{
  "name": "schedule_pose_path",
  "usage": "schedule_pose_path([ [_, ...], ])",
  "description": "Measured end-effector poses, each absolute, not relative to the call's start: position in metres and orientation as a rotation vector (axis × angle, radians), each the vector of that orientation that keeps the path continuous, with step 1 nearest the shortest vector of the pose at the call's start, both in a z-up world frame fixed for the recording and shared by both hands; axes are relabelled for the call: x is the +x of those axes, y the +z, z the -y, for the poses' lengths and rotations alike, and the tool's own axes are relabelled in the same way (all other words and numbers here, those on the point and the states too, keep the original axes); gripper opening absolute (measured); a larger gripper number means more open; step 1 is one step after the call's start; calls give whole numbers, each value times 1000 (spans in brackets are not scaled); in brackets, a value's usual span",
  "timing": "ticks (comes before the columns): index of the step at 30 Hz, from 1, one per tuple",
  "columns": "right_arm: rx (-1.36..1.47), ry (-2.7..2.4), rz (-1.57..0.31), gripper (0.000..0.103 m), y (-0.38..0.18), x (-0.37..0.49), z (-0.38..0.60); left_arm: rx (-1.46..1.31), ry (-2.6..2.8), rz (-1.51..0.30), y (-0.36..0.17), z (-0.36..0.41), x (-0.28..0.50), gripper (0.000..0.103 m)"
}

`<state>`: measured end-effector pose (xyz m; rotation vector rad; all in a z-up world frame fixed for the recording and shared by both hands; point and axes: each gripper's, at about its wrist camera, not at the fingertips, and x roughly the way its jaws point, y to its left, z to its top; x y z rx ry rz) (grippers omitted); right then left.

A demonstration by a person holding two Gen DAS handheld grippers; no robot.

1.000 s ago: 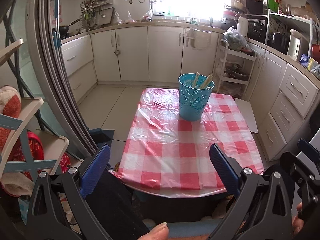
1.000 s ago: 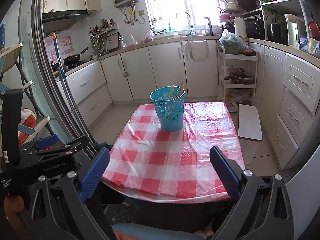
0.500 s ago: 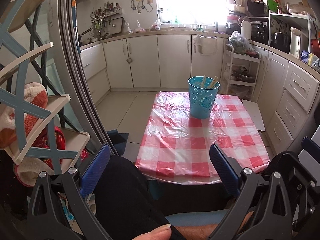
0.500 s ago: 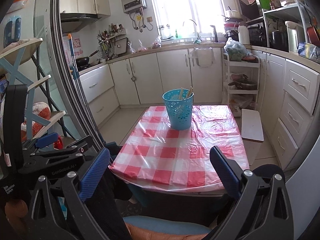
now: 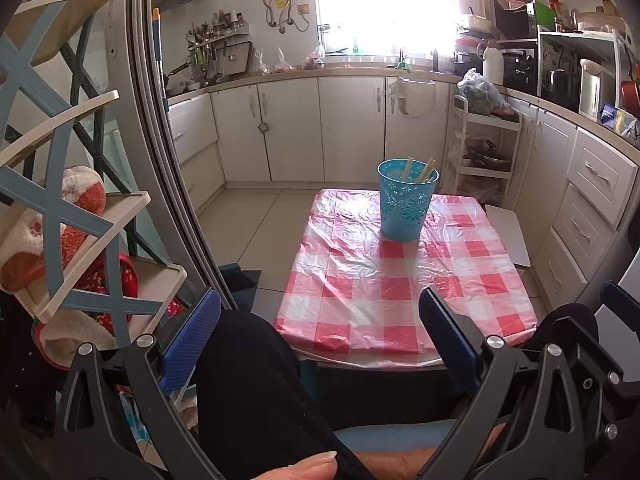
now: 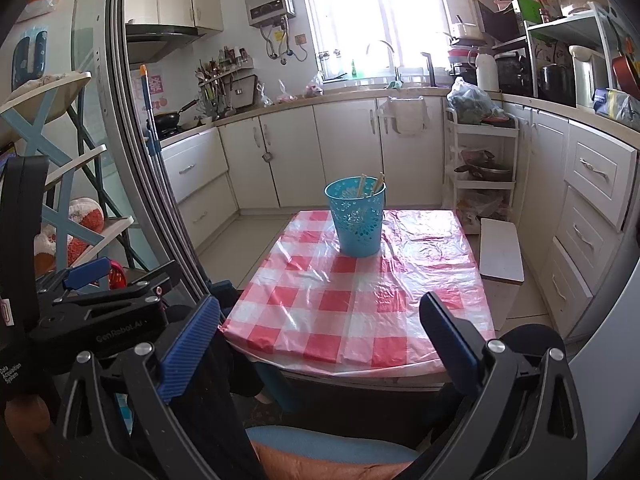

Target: Organize utensils

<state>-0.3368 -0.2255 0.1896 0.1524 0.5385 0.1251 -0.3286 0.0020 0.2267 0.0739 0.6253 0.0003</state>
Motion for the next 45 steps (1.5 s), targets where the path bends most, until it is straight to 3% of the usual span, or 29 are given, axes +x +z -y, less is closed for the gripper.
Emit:
schedule_pose_path([
  [45, 118, 115, -589, 96, 184, -336, 220, 73, -1, -619, 225, -4, -335, 95],
])
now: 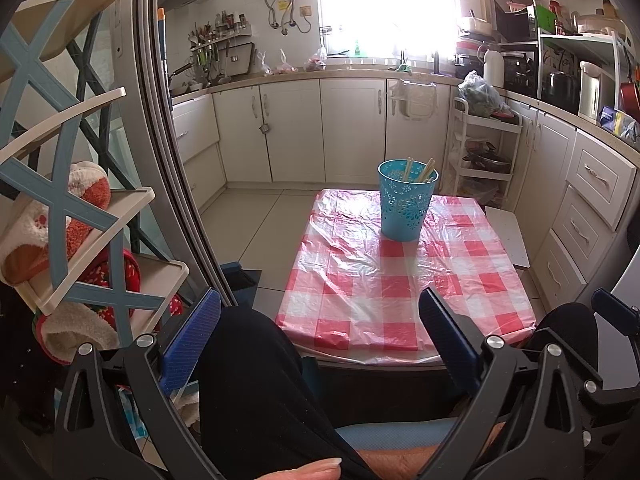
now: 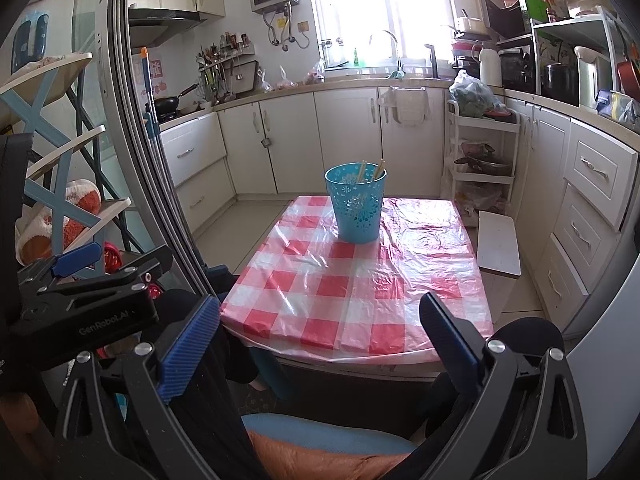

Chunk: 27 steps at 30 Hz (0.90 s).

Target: Organize utensils

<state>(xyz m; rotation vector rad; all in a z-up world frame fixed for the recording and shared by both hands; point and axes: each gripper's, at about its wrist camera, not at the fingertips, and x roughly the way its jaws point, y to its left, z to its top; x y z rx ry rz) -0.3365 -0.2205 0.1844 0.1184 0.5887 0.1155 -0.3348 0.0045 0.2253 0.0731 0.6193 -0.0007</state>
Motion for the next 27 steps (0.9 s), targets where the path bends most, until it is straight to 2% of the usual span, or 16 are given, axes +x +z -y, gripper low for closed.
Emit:
schedule_pose_path([
  [27, 103, 112, -591, 96, 184, -338, 217, 74, 5, -617, 226, -3, -339, 95],
])
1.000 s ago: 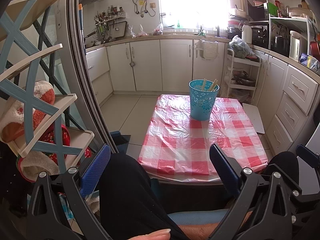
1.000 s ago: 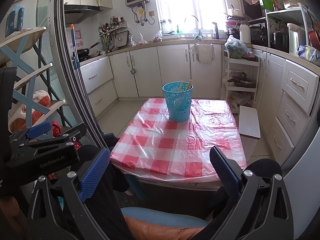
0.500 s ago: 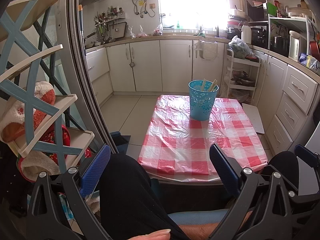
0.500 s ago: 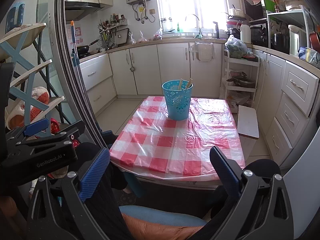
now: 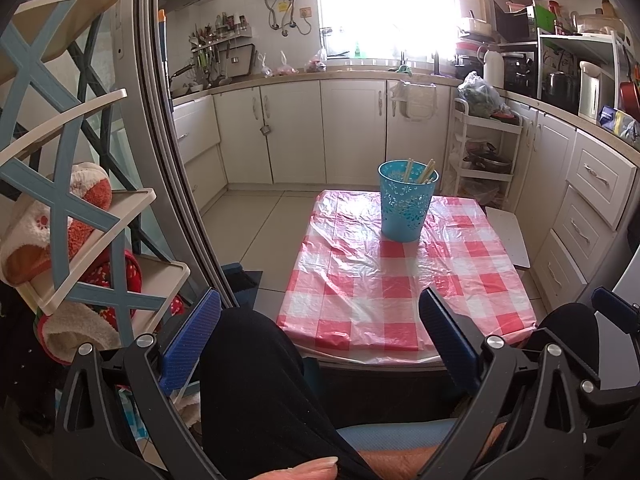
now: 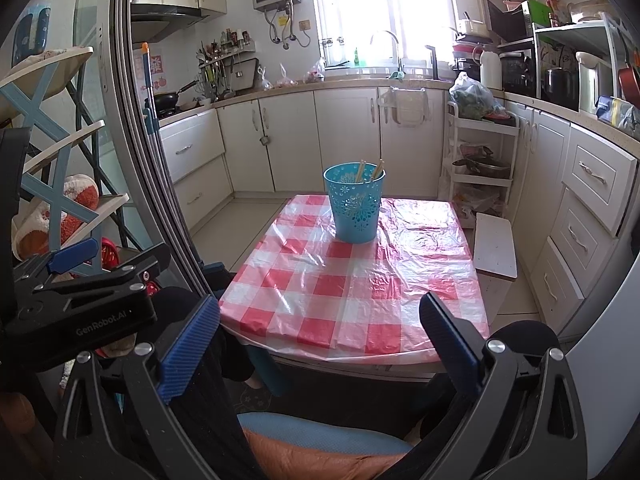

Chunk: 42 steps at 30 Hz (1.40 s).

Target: Organize utensils

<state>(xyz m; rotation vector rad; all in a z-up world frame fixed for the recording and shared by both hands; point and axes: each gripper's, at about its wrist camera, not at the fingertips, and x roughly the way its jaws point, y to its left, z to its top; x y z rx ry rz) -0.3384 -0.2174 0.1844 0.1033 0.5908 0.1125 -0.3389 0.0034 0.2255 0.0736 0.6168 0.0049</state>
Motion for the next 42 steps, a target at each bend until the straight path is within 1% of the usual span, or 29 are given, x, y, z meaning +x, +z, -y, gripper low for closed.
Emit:
schedule_pose_path([
  [36, 107, 114, -597, 96, 181, -339, 217, 74, 2, -620, 224, -4, -340, 95],
  [42, 110, 115, -608, 96, 175, -340, 215, 40, -67, -645, 212, -6, -340, 95],
])
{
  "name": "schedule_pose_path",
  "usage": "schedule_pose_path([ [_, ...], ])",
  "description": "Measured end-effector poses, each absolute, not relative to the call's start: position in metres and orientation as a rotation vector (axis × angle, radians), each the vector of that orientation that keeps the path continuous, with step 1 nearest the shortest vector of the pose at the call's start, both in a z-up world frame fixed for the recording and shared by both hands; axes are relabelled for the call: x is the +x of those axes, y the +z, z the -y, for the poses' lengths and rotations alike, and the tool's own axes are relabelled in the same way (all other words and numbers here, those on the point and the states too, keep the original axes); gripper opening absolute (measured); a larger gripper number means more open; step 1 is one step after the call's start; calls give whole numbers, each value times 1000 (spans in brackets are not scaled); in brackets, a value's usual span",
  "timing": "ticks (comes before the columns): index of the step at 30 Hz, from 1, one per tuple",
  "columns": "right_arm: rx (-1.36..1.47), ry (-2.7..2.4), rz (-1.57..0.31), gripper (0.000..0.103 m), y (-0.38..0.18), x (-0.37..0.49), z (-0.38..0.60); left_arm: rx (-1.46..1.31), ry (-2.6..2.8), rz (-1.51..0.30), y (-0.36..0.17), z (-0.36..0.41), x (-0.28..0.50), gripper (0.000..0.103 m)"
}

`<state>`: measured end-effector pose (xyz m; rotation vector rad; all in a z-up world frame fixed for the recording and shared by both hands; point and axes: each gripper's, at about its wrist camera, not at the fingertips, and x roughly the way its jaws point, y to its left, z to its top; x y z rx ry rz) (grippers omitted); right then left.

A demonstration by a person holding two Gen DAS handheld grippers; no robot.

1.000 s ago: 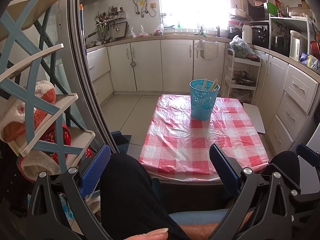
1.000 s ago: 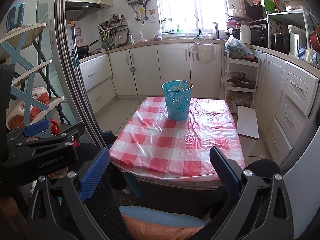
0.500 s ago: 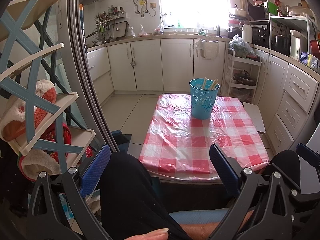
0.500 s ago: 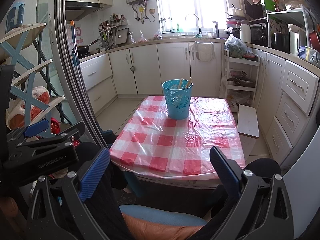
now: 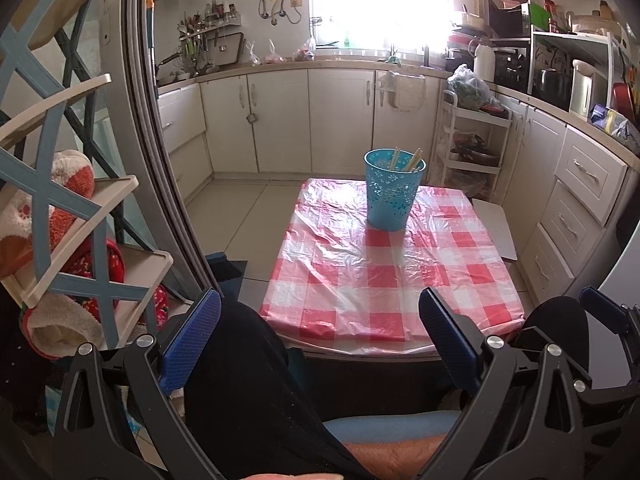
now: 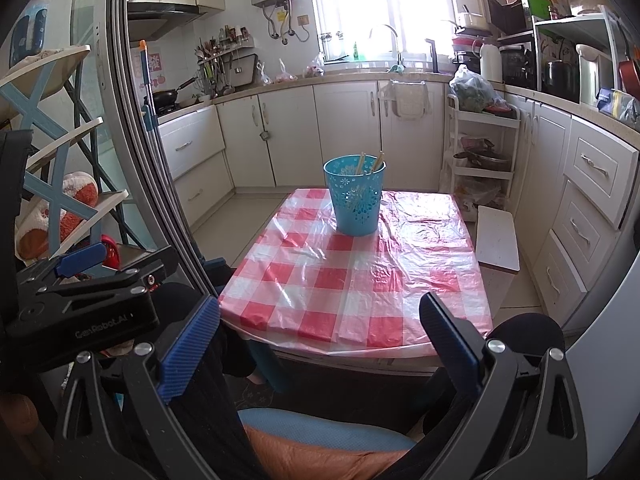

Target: Organize utensils

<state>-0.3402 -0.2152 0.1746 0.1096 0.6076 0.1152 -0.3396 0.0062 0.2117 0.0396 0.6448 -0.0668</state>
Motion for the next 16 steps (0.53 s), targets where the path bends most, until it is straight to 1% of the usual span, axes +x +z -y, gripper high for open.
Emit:
schedule_pose_path([
  [6, 128, 112, -638, 96, 168, -326, 223, 38, -79, -661, 203, -8, -325, 95],
  [10, 98, 81, -623, 96, 158, -302, 234, 55, -85, -725, 191, -2, -290, 95],
  [12, 82, 55, -642, 96, 149, -278, 242, 40, -79, -774, 180, -1, -268, 95],
  [16, 86, -20, -738, 96, 112, -207, 267, 6, -81, -872, 154, -3, -218, 95],
])
